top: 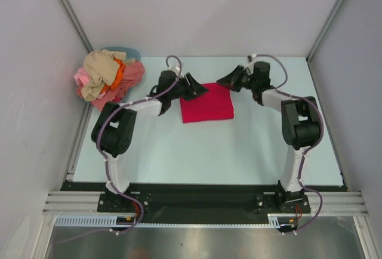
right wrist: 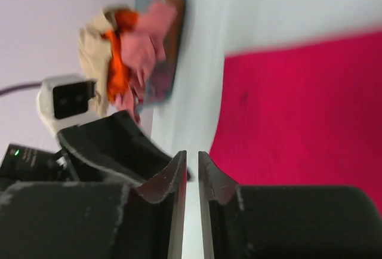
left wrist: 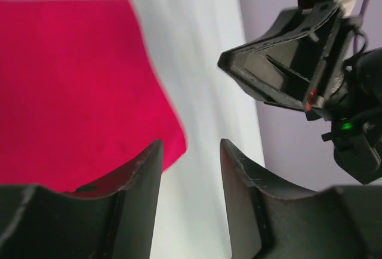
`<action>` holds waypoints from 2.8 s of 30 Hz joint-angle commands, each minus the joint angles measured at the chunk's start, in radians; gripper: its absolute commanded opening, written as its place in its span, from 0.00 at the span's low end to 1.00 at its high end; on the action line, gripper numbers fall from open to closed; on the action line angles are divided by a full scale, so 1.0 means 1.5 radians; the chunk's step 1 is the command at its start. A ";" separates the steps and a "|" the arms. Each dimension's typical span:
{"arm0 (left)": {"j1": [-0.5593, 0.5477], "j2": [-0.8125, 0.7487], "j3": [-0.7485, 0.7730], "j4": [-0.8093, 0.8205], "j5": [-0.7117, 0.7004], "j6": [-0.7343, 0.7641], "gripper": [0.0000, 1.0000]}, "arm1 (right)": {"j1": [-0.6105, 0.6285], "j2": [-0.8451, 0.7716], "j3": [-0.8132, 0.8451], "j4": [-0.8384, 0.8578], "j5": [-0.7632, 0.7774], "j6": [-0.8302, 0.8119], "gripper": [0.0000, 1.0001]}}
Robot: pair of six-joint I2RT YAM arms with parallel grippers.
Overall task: Fold and stack the t-shirts
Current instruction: Fold the tshirt
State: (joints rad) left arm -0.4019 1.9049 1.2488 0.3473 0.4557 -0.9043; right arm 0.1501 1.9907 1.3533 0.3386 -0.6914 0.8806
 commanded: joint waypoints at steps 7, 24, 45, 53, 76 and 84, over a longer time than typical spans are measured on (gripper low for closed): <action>0.015 0.118 -0.158 0.121 0.037 -0.037 0.42 | 0.010 0.154 -0.213 0.281 -0.064 0.120 0.11; -0.007 -0.046 -0.153 0.041 0.011 -0.004 0.44 | 0.077 0.019 -0.165 0.143 -0.038 0.087 0.11; 0.023 -0.082 -0.146 -0.065 -0.021 0.055 0.46 | 0.010 -0.020 -0.212 0.098 -0.031 0.030 0.09; -0.056 0.087 -0.115 0.103 0.067 -0.035 0.44 | 0.018 0.083 -0.206 0.183 -0.022 0.082 0.09; 0.077 0.128 -0.103 0.166 0.123 -0.038 0.50 | -0.004 0.140 -0.085 0.247 -0.053 0.147 0.11; 0.108 0.216 -0.011 0.164 0.096 -0.072 0.50 | 0.000 0.290 0.109 0.165 -0.022 0.133 0.11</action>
State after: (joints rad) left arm -0.2668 2.1979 1.1713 0.5743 0.6266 -0.9974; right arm 0.1616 2.3745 1.4326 0.6445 -0.7586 1.0920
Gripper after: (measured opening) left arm 0.497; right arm 0.112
